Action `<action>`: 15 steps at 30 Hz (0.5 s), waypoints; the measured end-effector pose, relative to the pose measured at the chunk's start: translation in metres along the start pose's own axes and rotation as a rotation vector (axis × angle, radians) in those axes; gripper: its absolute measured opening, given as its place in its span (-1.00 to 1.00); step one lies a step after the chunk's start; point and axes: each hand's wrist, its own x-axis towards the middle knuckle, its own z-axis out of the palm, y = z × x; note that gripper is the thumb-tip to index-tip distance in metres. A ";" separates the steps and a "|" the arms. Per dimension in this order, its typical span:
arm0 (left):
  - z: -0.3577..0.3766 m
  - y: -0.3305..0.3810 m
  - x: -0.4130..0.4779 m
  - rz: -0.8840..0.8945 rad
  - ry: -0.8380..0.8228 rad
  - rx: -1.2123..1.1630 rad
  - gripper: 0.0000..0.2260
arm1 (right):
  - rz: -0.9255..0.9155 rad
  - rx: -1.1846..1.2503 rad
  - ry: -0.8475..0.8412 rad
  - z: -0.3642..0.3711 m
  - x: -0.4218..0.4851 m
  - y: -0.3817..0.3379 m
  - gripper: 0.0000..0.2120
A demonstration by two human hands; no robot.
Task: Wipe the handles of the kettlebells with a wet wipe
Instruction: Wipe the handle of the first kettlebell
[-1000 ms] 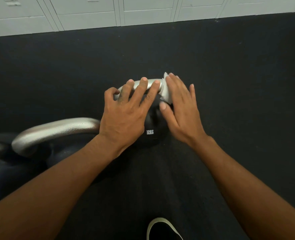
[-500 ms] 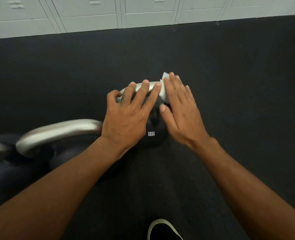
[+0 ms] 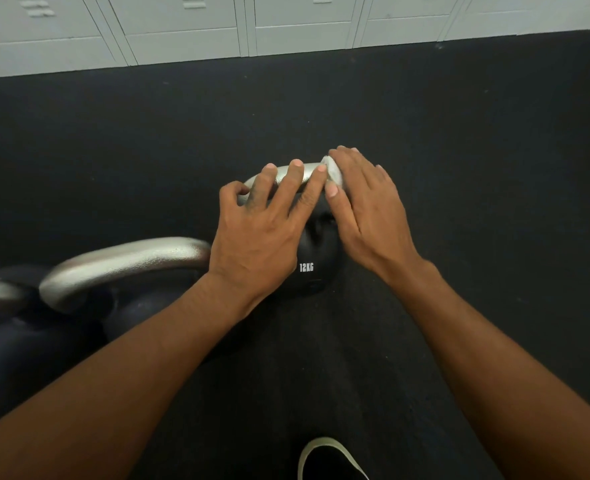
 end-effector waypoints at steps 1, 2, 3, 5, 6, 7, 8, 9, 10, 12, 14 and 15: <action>0.000 0.000 0.000 0.001 -0.002 -0.001 -0.43 | 0.007 -0.021 0.016 0.001 -0.007 -0.002 -0.50; -0.001 0.001 0.000 0.000 -0.004 0.003 -0.44 | 0.007 -0.041 0.026 0.001 -0.015 -0.003 -0.49; -0.001 0.001 0.000 -0.003 -0.004 0.008 -0.44 | -0.004 -0.060 0.030 0.003 -0.022 -0.004 -0.47; -0.002 0.002 0.001 -0.010 -0.001 0.006 -0.45 | -0.041 -0.098 0.025 0.006 -0.036 -0.005 -0.44; -0.003 0.002 0.001 -0.012 0.000 -0.005 -0.45 | -0.054 -0.114 0.022 0.009 -0.042 -0.004 -0.44; -0.004 0.002 0.001 -0.015 -0.004 -0.021 -0.44 | -0.058 -0.124 0.020 0.012 -0.045 -0.004 -0.44; -0.005 0.002 0.001 -0.017 -0.009 -0.039 -0.44 | -0.057 -0.129 0.019 0.014 -0.047 -0.003 -0.44; -0.005 0.002 0.002 -0.020 -0.012 -0.056 -0.44 | -0.055 -0.135 0.021 0.015 -0.047 -0.003 -0.44; -0.006 0.002 0.002 -0.025 -0.013 -0.071 -0.43 | -0.054 -0.141 0.021 0.015 -0.045 -0.003 -0.44; -0.008 0.002 0.003 -0.035 -0.010 -0.092 -0.44 | -0.053 -0.137 0.003 0.012 -0.037 -0.004 -0.44; -0.007 0.002 0.003 -0.028 0.000 -0.106 -0.46 | -0.037 -0.088 -0.033 0.005 -0.022 -0.004 -0.43; -0.007 0.001 0.002 -0.023 0.007 -0.112 -0.47 | -0.036 -0.052 -0.046 0.002 -0.013 -0.004 -0.44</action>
